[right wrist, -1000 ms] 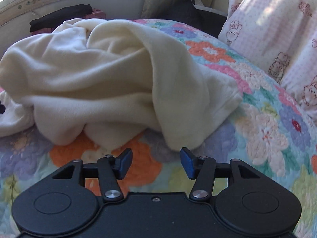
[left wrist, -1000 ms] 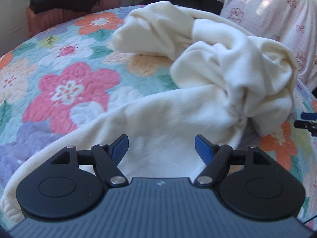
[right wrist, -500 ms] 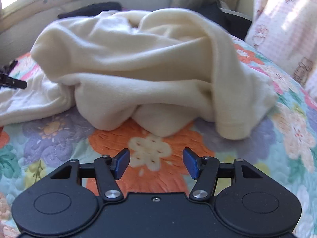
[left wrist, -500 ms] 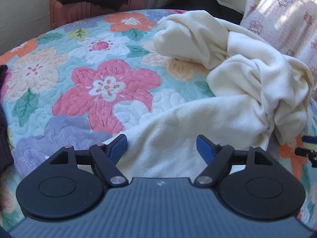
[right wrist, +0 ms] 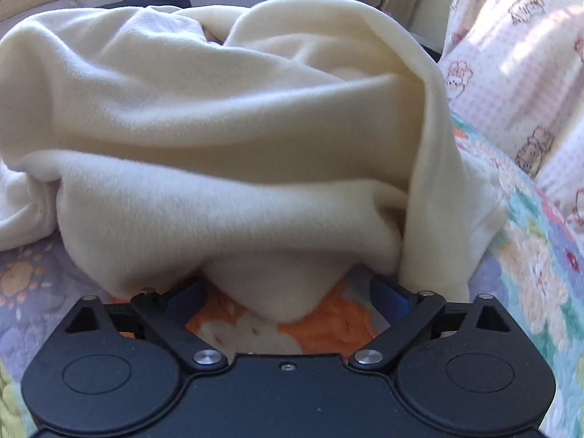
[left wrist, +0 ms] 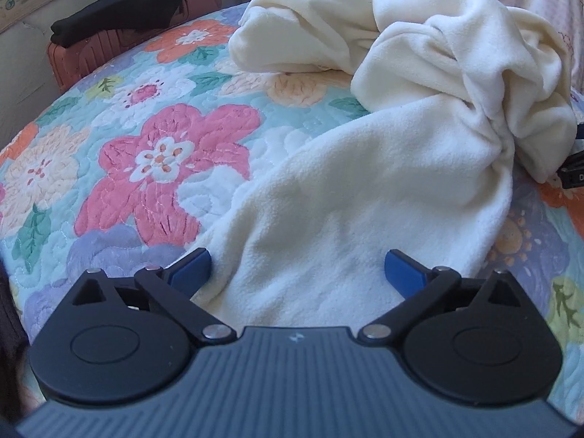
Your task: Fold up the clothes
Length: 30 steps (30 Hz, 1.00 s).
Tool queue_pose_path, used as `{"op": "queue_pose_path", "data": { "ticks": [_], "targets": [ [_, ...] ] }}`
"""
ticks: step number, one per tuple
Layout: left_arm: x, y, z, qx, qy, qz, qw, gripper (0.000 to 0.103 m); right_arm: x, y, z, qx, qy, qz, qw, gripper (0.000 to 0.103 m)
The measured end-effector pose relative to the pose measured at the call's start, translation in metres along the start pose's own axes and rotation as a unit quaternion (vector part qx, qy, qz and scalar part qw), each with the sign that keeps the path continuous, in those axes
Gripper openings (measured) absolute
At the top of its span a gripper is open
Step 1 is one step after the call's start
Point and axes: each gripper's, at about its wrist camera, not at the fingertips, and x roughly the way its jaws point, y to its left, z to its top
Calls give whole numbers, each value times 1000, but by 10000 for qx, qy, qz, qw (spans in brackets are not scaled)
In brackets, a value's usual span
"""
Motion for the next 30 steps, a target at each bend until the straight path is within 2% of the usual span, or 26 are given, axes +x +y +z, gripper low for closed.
{"op": "queue_pose_path", "data": {
  "ticks": [1, 3, 4, 5, 6, 8, 9, 10, 11, 15, 18, 24, 27, 30],
  "targets": [
    [3, 0, 0, 28, 6, -8, 10000, 103, 3, 4, 3, -78, 25, 7, 10000, 85],
    [2, -5, 2, 189, -7, 153, 9997, 93, 8, 13, 9, -330, 66, -91, 9994, 69],
    [0, -7, 4, 236, -26, 255, 9994, 76, 9, 18, 12, -504, 82, -199, 9985, 48],
    [-4, -9, 6, 256, -37, 372, 9990, 62, 10, 23, 16, -678, 97, -306, 9972, 32],
    [-7, -11, 8, 292, -53, 472, 9984, 55, 4, 24, 19, -696, 91, -440, 9966, 16],
    [-13, -12, 9, 415, -101, 619, 9972, 24, -7, 27, 27, -729, 79, -708, 9948, 12],
    [-17, -11, 10, 455, -130, 662, 9967, 16, -18, 22, 28, -653, 19, -885, 9939, 11],
    [-22, -9, 10, 419, -174, 580, 9973, 7, -29, 16, 28, -575, -41, -1061, 9927, 11],
    [-28, -5, 9, 317, -229, 381, 9985, 2, -40, 11, 28, -497, -102, -1238, 9910, 11],
    [-51, 2, 6, 126, -405, 35, 9991, 2, -93, -28, 17, 87, -296, -1877, 9817, 11],
    [-65, 1, 5, 23, -470, -194, 9987, 2, -132, -56, -7, 383, -341, -2253, 9729, 10],
    [-82, -12, 11, -262, -617, -796, 9946, 2, -147, -92, -30, 584, -204, -2675, 9616, 10],
    [-92, -19, 15, -342, -835, -996, 9909, 2, -148, -106, -25, 653, -257, -2901, 9544, 10],
    [-104, -20, 21, -342, -1126, -850, 9894, 2, -154, -118, -18, 702, -330, -3109, 9473, 10]
  ]
}}
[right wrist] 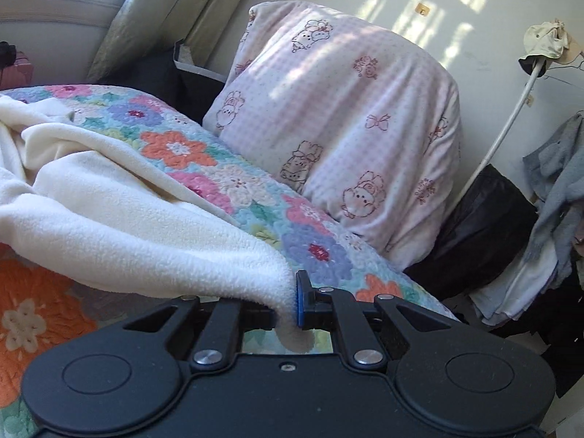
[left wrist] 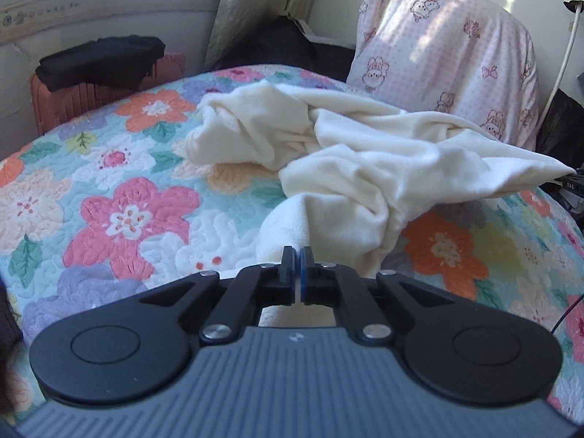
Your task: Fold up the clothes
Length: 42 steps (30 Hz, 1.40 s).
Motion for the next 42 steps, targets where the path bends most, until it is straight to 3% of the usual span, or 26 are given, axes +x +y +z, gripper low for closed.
{"op": "queue_pose_path", "data": {
  "ticks": [3, 5, 7, 8, 11, 14, 16, 19, 21, 22, 23, 24, 27, 32, 34, 38, 41, 42],
  "targets": [
    [-9, 3, 8, -20, -261, 177, 9995, 2, -4, -4, 4, -52, -95, -136, 9998, 10],
    [-11, 5, 18, 348, -496, 609, 9963, 2, -9, -6, 7, 29, -168, -120, 9998, 10],
    [-7, 6, 32, 1124, -837, 1394, 9803, 0, -16, -2, 9, -230, -479, -153, 9985, 10],
    [-7, 13, 42, 1256, -953, 1592, 9746, 0, -21, 5, 9, -523, -698, -163, 9961, 10],
    [-15, 49, 79, 736, -1093, 1280, 9830, 0, -29, 18, 13, -853, -778, -11, 9933, 10],
    [-18, 78, 97, 122, -779, 826, 9935, 0, -33, 21, 16, -778, -779, 179, 9938, 10],
    [-12, 84, 94, 34, -486, 567, 9972, 1, -31, 18, 16, -668, -720, 141, 9951, 10],
    [10, 85, 74, -191, 67, -129, 9997, 4, -27, 13, 17, -502, -631, 84, 9967, 10],
    [34, 80, 58, -192, 427, -501, 9976, 11, -31, 2, 24, -408, -789, -200, 9958, 10],
    [49, 75, 50, -100, 605, -590, 9964, 24, -34, -1, 27, -535, -954, -589, 9923, 10],
    [62, 71, 45, 43, 782, -603, 9951, 52, -35, -5, 33, -616, -1096, -938, 9876, 10],
    [74, 65, 40, 234, 939, -574, 9937, 63, -35, -10, 38, -696, -1236, -1284, 9815, 10],
    [97, 53, 31, 631, 1221, -517, 9892, 66, -34, -49, 57, 102, -1093, -1290, 9856, 10],
    [121, 37, 22, 572, 1500, -1311, 9783, 79, -5, -57, 23, 121, -377, -1164, 9924, 10],
    [133, 25, 16, 767, 1563, -1271, 9765, 83, 9, -59, -1, 247, -8, -1054, 9941, 10],
    [162, 7, 8, 1059, 1949, -743, 9723, 90, 32, -66, -41, 543, 649, -732, 9937, 10],
    [158, 2, 15, 1038, 1919, -480, 9747, 90, 40, -69, -55, 594, 830, -540, 9933, 10],
    [149, 3, 19, 964, 1775, -396, 9786, 90, 36, -66, -59, 491, 683, -530, 9950, 10]
  ]
}}
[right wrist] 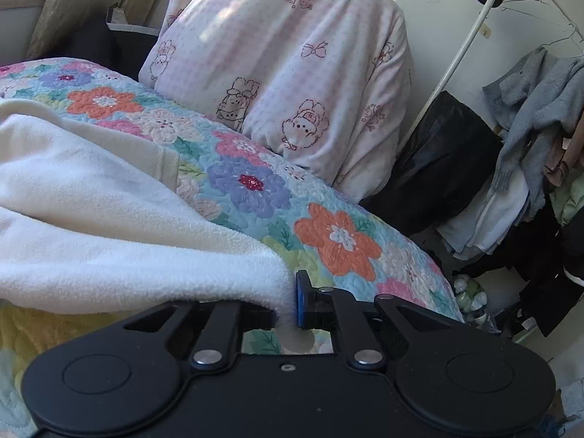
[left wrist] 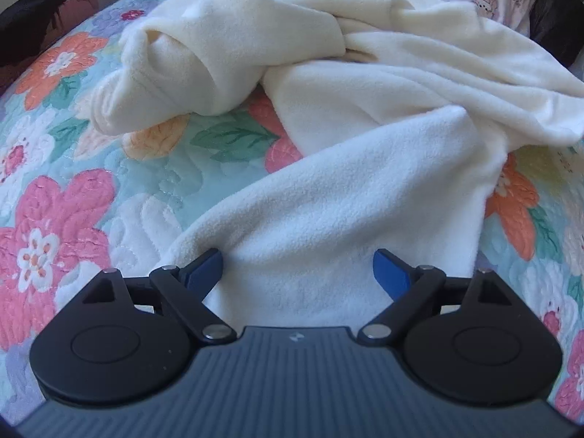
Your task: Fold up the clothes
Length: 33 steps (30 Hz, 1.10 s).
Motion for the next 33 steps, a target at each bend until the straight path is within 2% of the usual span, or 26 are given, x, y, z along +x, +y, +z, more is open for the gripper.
{"op": "queue_pose_path", "data": {
  "ticks": [2, 4, 5, 8, 11, 15, 16, 17, 20, 22, 24, 25, 26, 27, 29, 30, 31, 33],
  "targets": [
    [-22, 2, 1, -49, -414, -46, 9991, 90, -10, 7, -9, -327, -415, 35, 9986, 11],
    [-38, 8, 4, -55, -727, -272, 9970, 90, -15, 13, -15, -562, -505, 39, 9971, 11],
    [-37, 10, 6, -59, -762, -343, 9965, 90, -14, 13, -17, -505, -413, 111, 9978, 11],
    [-18, 14, 16, -5, -554, -549, 9970, 94, -6, 13, -30, -497, -275, 242, 9981, 11],
    [12, 11, 23, 66, 210, -719, 9972, 93, 8, 11, -45, -380, -95, 368, 9986, 11],
    [20, 7, 25, -136, 21, -728, 9973, 96, 16, 14, -57, -433, 60, 497, 9978, 11],
    [22, 5, 25, -176, -20, -728, 9972, 102, 17, 15, -59, -487, 83, 524, 9974, 11],
    [26, 2, 26, -166, -8, -667, 9976, 103, 18, 16, -60, -516, 99, 557, 9971, 11],
    [40, -11, 26, -4, 108, -269, 9996, 103, 20, 14, -61, -507, 139, 655, 9965, 11],
    [43, -20, 27, 110, 16, -11, 9999, 103, 22, 12, -60, -440, 106, 728, 9963, 12],
    [38, -29, 23, 229, -207, 100, 9995, 89, 22, 10, -62, -355, 75, 795, 9962, 12],
    [35, -34, 20, 401, -329, 194, 9985, 72, 22, 10, -64, -301, 77, 830, 9961, 12],
    [31, -42, 15, 694, -449, 373, 9959, 62, 22, 8, -64, -150, 143, 853, 9961, 12],
    [26, -50, 11, 985, -569, 552, 9920, 58, 22, 7, -64, 2, 210, 877, 9959, 12],
    [19, -60, 3, 1378, -717, 807, 9846, 29, 13, -3, -53, 775, 402, 1036, 9908, 12],
    [16, -62, 2, 1420, -742, 874, 9832, 20, 8, -8, -47, 1162, 498, 1114, 9857, 13],
    [12, -62, 2, 1370, -768, 890, 9836, 16, 1, -7, -40, 1179, 373, 1193, 9851, 13],
    [-1, -58, 3, 1133, -921, 793, 9861, 14, -14, -7, -24, 1202, 115, 1349, 9835, 13]
  ]
}}
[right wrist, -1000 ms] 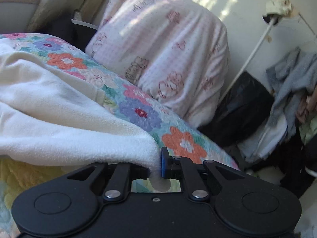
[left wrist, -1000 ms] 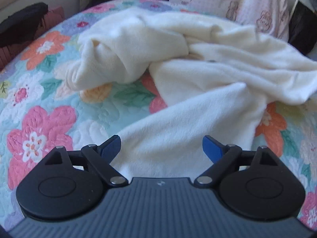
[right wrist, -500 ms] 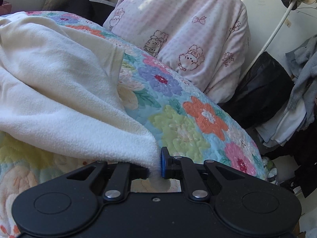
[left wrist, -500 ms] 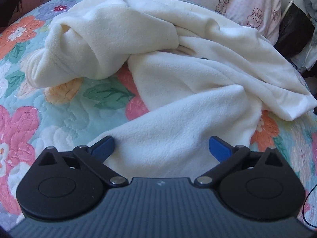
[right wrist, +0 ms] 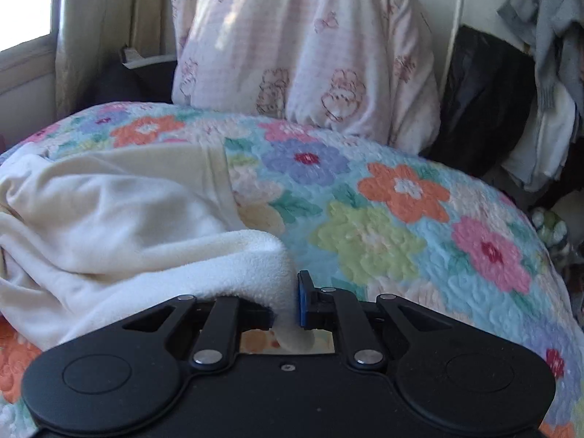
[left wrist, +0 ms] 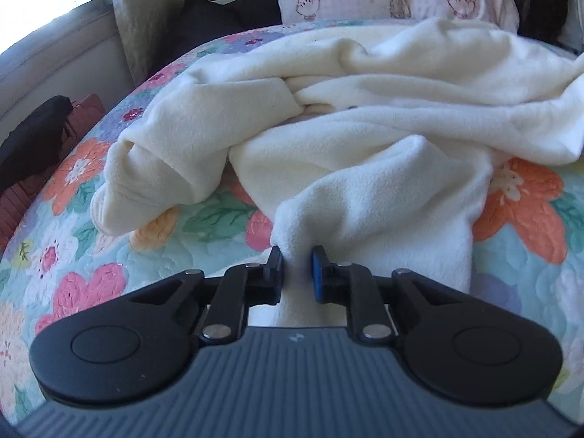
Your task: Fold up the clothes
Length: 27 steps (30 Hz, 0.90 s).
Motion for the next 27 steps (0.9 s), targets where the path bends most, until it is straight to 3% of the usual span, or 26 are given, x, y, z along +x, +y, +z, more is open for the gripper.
{"op": "queue_pose_path", "data": {
  "ticks": [3, 6, 8, 10, 11, 13, 16, 17, 19, 20, 22, 24, 26, 27],
  "targets": [
    [-26, 6, 7, -77, -370, 136, 9992, 13, -14, 22, 9, -786, -398, -109, 9961, 13],
    [-58, 18, 12, -110, -711, 486, 9962, 13, -30, 30, 13, -487, -121, 82, 9987, 13],
    [-85, 26, 14, -90, -780, 1013, 9918, 13, -43, 35, 12, -248, -45, 383, 9990, 13],
    [-119, 27, 12, 4, -971, 1549, 9831, 12, -54, 46, 3, -449, -238, 582, 9970, 13],
    [-137, 29, 10, -37, -1080, 1730, 9790, 5, -60, 51, -2, -551, -336, 680, 9956, 13],
    [-167, 37, 2, -349, -1137, 2047, 9716, 3, -68, 60, -12, -871, -466, 943, 9906, 13],
    [-189, 53, -20, -565, -985, 3011, 9468, 3, -76, 64, -16, -768, -405, 1374, 9867, 13],
    [-187, 61, -28, -721, -748, 2924, 9506, 4, -76, 66, -16, -646, -388, 1482, 9861, 13],
    [-181, 82, -48, -1325, -431, 2019, 9694, 5, -74, 69, -15, -399, -355, 1696, 9841, 13],
    [-177, 86, -55, -1500, -387, 1615, 9747, 7, -73, 74, -13, -474, -392, 1591, 9854, 13],
    [-169, 86, -66, -1705, -296, 1107, 9787, 8, -75, 80, -9, -598, -489, 1423, 9868, 12],
    [-159, 81, -72, -1817, -274, 769, 9800, 17, -79, 84, -4, -687, -606, 1306, 9872, 12],
    [-149, 74, -76, -1927, -300, 491, 9796, 54, -85, 84, 1, -724, -709, 1375, 9853, 12],
    [-146, 72, -77, -2070, -348, 288, 9773, 57, -88, 85, 2, -771, -767, 1389, 9843, 12]
  ]
}}
